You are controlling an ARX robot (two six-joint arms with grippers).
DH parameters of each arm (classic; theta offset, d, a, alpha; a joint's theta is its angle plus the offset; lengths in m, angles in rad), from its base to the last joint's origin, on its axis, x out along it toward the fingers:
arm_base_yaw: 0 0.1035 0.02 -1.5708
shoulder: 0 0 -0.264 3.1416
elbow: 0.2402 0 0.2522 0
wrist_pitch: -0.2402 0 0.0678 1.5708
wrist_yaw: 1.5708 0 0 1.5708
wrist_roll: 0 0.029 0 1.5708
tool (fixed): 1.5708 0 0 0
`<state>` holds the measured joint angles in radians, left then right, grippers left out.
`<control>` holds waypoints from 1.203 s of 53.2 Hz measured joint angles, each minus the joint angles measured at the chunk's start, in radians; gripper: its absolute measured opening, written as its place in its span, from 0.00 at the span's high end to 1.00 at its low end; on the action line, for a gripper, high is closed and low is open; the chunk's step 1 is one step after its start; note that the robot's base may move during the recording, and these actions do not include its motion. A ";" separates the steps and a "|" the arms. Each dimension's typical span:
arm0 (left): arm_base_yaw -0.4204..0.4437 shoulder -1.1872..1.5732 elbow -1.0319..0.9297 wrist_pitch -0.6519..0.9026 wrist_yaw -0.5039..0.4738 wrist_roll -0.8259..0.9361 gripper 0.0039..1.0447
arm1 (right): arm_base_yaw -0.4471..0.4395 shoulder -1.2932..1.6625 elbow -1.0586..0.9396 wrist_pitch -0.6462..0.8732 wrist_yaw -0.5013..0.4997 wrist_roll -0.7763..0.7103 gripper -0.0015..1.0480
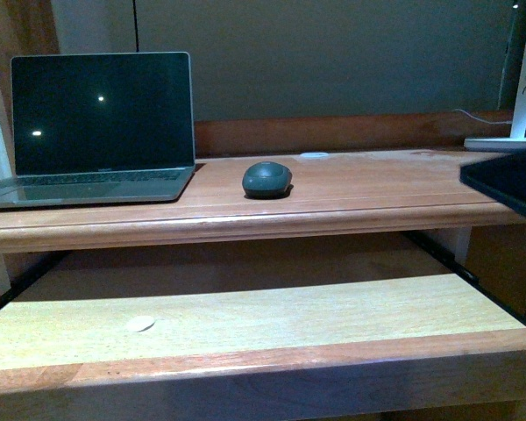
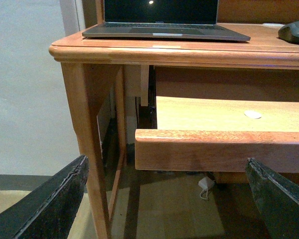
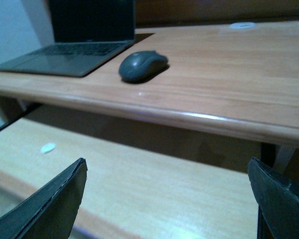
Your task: Place mouse
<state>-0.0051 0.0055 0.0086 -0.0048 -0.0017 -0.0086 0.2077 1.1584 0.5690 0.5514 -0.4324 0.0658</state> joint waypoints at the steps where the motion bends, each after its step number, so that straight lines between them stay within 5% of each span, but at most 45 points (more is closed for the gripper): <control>1: 0.000 0.000 0.000 0.000 0.000 0.000 0.07 | -0.013 -0.009 -0.023 0.007 -0.031 -0.008 0.07; 7: 0.000 0.000 0.000 0.000 0.000 0.000 0.07 | -0.077 -0.031 -0.141 -0.004 -0.197 -0.092 0.07; 18: 0.000 0.000 0.000 0.000 0.000 0.000 0.07 | -0.029 -0.008 -0.227 -0.011 -0.204 -0.245 0.07; 43: 0.000 0.000 0.000 0.000 0.000 0.000 0.07 | 0.186 0.253 -0.199 0.147 -0.007 -0.349 0.07; 64: 0.000 0.000 0.000 0.000 0.000 0.000 0.07 | 0.291 0.511 0.032 0.216 0.244 -0.309 0.07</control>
<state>-0.0051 0.0055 0.0086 -0.0048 -0.0017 -0.0082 0.4984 1.6691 0.6010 0.7670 -0.1886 -0.2428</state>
